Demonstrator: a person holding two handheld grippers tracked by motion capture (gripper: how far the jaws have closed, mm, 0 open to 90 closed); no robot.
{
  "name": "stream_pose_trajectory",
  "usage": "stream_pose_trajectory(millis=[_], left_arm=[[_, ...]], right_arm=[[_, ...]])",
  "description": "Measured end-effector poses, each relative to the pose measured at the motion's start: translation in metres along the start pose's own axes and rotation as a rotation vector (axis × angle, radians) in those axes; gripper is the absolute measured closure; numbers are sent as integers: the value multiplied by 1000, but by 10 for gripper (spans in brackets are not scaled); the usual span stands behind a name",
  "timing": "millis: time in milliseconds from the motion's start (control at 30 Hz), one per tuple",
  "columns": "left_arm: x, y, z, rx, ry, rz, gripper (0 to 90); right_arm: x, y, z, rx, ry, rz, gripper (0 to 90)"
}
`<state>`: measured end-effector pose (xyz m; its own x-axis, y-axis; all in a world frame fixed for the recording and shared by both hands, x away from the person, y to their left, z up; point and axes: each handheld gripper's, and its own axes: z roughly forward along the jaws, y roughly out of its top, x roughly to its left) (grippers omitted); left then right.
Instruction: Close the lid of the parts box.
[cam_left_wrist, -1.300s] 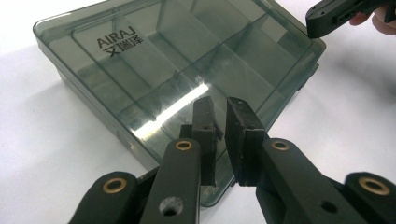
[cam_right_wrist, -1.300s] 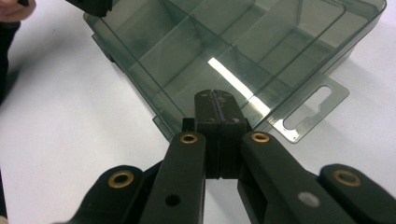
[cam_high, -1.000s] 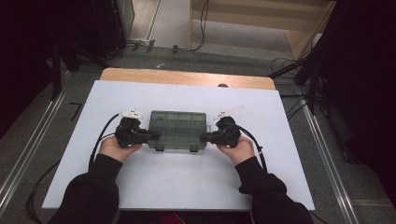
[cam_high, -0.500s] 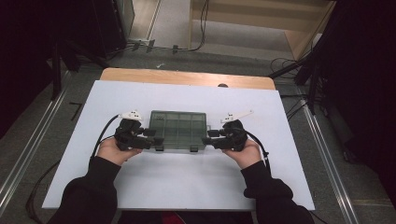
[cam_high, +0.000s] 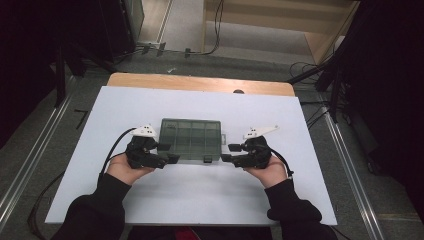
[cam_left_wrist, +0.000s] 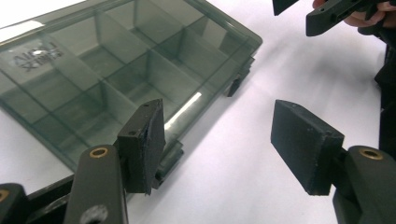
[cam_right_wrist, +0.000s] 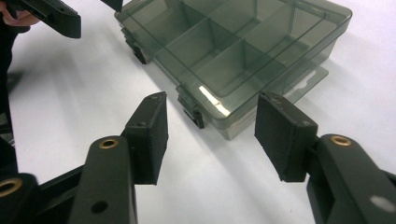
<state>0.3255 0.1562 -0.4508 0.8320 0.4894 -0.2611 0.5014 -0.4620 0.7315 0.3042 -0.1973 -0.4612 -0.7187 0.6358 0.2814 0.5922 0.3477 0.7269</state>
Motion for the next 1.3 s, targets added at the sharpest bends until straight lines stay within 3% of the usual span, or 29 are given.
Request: stream_pose_trajectory(millis=[167, 233, 467, 700, 867, 1300], left_arm=[[-6, -6, 0, -3, 5, 24, 350], [-7, -8, 0, -7, 1, 23, 313], [-13, -17, -3, -28, -7, 29, 312], [-16, -25, -3, -19, -12, 23, 285], [-19, -29, -5, -48, -8, 35, 285], [-17, -42, -2, -3, -4, -7, 285]], right_arm=[[1, -6, -5, -7, 3, 7, 403], [1, -9, -7, -11, 4, 9, 396], [1, -16, -12, -34, -5, 13, 346], [1, -23, -13, -32, -12, 25, 336], [2, -29, -16, -49, -2, 34, 317], [5, -46, -20, -47, -15, 33, 282]])
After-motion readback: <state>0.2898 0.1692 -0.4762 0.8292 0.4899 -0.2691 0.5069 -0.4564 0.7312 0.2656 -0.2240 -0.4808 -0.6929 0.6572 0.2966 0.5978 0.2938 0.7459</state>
